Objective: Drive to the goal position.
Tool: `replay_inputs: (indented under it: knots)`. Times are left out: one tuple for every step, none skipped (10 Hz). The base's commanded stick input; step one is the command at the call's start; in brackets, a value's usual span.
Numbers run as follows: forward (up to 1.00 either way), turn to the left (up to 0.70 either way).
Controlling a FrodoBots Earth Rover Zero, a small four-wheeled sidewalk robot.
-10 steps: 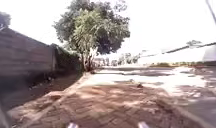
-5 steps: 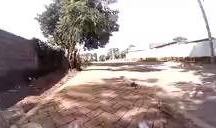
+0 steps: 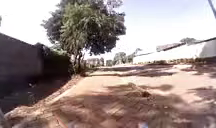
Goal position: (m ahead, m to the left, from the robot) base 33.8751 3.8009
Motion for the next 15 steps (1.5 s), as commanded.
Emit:
replay_inputs:
  knots:
    - [1.00,0.00]
    - [1.00,0.00]
    - [1.00,0.00]
    - [1.00,0.29]
    - [1.00,0.18]
    - [1.00,0.00]
    - [1.00,0.00]
    - [1.00,-0.01]
    - [1.00,-0.35]
    - [1.00,-0.40]
    - [1.00,0.00]
    - [1.00,0.00]
    - [1.00,0.00]
    - [1.00,0.00]
    - [1.00,0.00]
